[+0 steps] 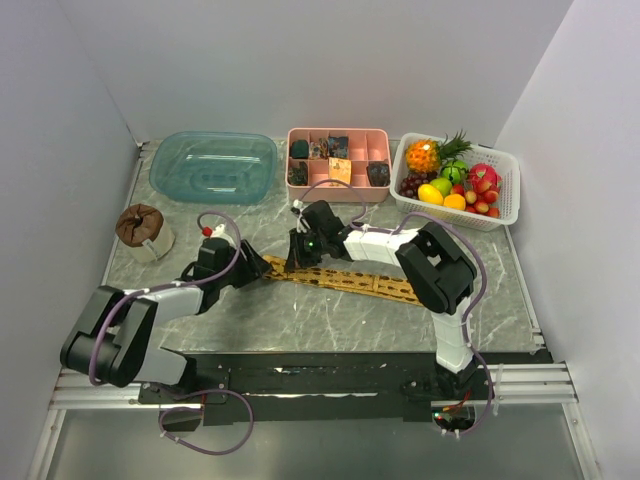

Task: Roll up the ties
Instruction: Roll the tie at the center of the board.

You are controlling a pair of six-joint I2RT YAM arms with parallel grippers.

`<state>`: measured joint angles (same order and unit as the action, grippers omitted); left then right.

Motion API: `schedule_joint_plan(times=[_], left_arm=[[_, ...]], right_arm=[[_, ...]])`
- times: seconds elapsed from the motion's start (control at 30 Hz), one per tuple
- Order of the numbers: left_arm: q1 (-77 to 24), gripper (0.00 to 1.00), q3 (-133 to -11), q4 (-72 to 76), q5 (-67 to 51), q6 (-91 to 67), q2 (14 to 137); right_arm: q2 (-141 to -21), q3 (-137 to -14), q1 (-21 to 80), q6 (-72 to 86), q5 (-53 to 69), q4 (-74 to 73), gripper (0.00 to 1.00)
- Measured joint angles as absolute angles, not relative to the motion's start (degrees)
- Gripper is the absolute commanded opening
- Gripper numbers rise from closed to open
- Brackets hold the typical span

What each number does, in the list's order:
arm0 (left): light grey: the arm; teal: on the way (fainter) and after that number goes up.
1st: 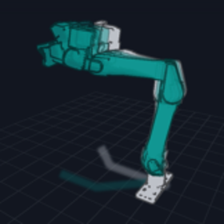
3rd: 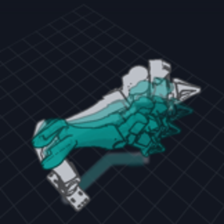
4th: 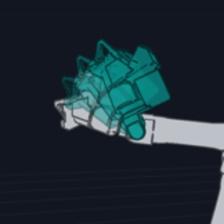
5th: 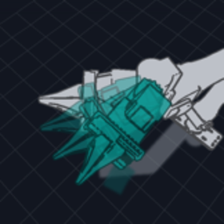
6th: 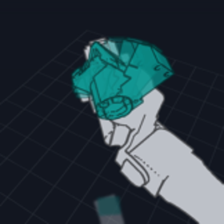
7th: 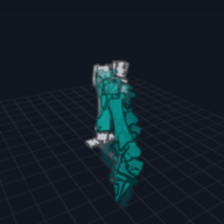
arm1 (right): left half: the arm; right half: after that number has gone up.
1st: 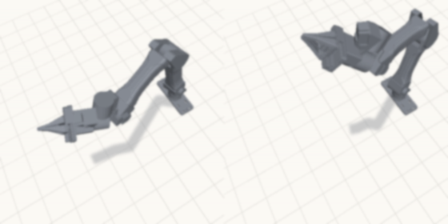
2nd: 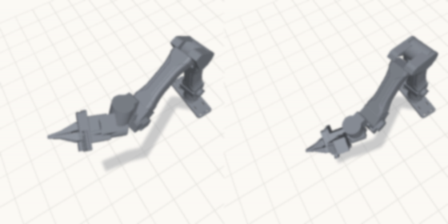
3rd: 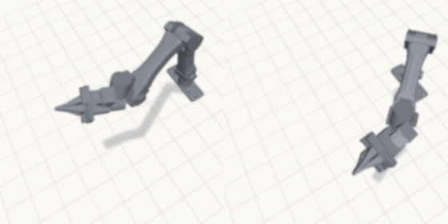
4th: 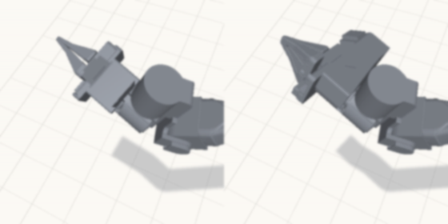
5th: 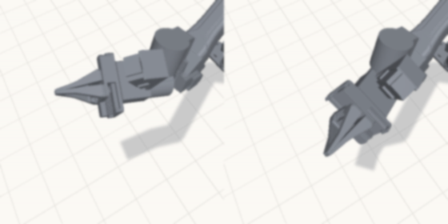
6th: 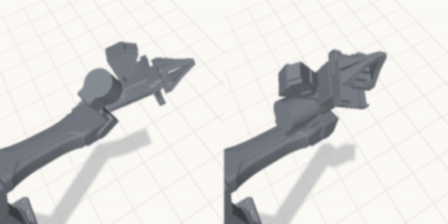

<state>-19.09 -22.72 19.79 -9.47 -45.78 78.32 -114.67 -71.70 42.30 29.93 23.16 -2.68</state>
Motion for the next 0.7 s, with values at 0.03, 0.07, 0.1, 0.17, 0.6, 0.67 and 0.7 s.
schedule_joint_plan(times=[0.03,0.07,0.1,0.17,0.6,0.67,0.7], left_arm=[[-19.09,0.58,-22.70,20.58,-9.89,-46.04,78.78],[-19.09,0.58,-22.65,21.47,-10.28,-46.30,79.33],[-19.09,0.57,-22.52,22.28,-10.44,-46.48,79.70],[-19.07,0.56,-21.85,24.32,-10.70,-47.18,80.34],[-18.98,0.49,-18.74,32.08,-9.63,-47.90,81.67],[-18.98,0.47,-18.74,33.41,-9.63,-47.88,82.50],[-18.98,0.45,-18.72,34.00,-9.65,-47.86,82.96]], right_arm=[[-114.67,-71.70,42.35,29.93,23.09,-2.68,0.00],[-114.67,-71.70,42.41,29.93,23.07,-2.68,0.00],[-114.67,-71.70,42.48,29.93,23.05,-2.70,0.00],[-114.69,-71.70,42.61,29.89,22.94,-2.81,0.00],[-116.55,-73.73,42.68,29.69,23.00,-4.19,0.00],[-116.62,-73.91,42.68,29.67,22.98,-4.36,0.00],[-116.64,-73.93,42.68,29.69,22.98,-4.38,0.00]])
